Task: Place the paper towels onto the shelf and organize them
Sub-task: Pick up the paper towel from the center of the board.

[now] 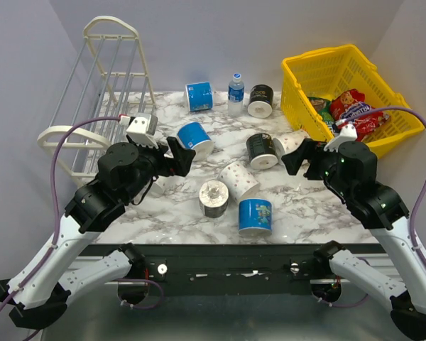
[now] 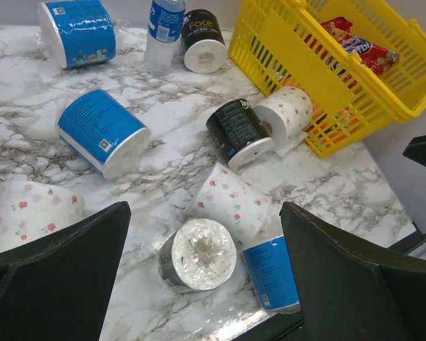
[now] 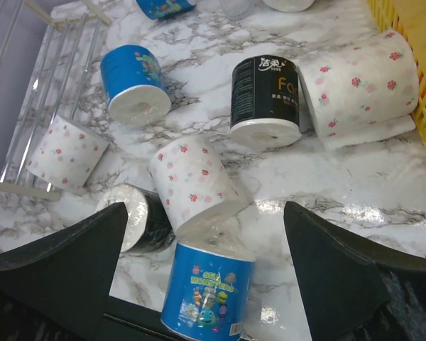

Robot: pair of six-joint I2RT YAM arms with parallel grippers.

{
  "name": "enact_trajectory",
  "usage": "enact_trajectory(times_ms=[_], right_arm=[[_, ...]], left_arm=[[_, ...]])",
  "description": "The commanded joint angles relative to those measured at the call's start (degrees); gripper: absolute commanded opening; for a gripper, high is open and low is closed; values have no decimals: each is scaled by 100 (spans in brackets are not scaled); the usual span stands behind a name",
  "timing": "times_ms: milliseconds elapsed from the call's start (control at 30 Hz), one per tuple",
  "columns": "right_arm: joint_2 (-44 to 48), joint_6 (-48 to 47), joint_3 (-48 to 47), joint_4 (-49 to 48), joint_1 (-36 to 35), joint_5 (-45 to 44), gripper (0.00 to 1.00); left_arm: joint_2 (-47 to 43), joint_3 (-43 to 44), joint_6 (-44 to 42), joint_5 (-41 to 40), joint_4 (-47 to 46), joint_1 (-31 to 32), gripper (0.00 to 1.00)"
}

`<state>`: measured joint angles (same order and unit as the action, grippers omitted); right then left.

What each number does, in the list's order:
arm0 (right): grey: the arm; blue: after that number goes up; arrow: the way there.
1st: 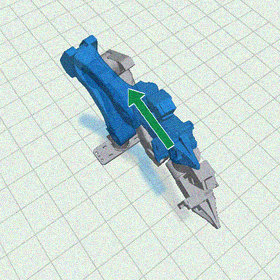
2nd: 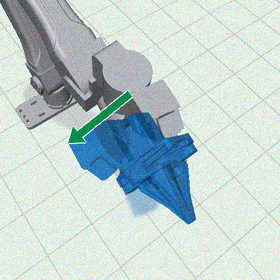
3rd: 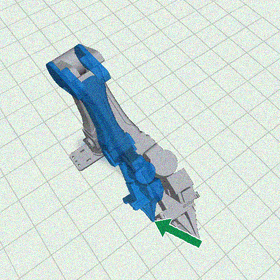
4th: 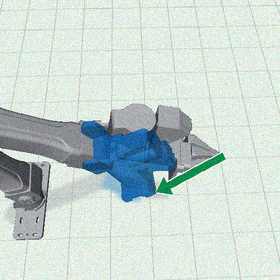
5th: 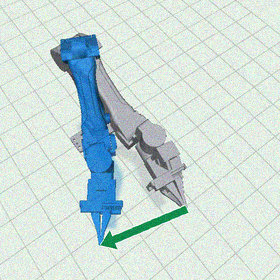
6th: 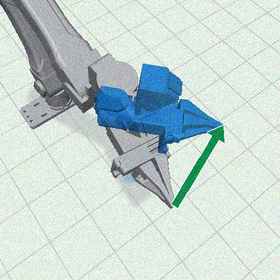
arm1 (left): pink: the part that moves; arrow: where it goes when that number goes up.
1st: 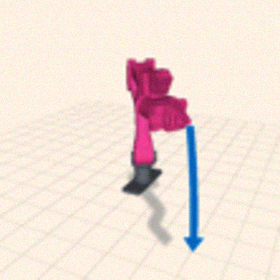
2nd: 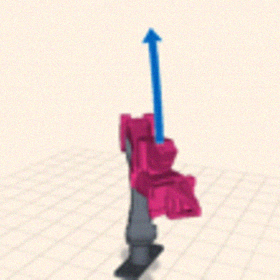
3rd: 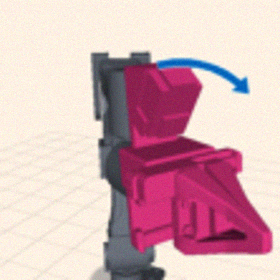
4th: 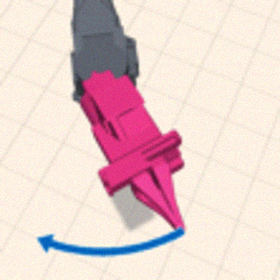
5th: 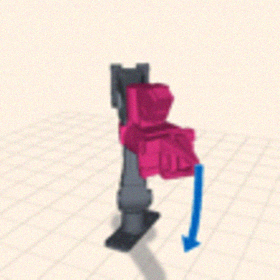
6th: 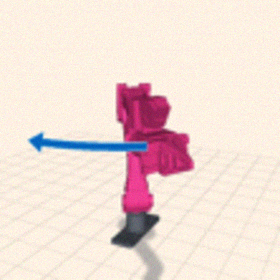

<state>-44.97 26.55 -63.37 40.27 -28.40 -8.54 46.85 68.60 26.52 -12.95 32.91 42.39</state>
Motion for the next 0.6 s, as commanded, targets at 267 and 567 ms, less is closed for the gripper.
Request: enact_trajectory(times_ms=[267,567], right_arm=[[340,-175,282,-274,-7,-192,100],[568,-588,817,-292,1,606,100]], left_arm=[[114,241,-148,-243,401,15,99],[403,-250,677,345,339,24,98]])
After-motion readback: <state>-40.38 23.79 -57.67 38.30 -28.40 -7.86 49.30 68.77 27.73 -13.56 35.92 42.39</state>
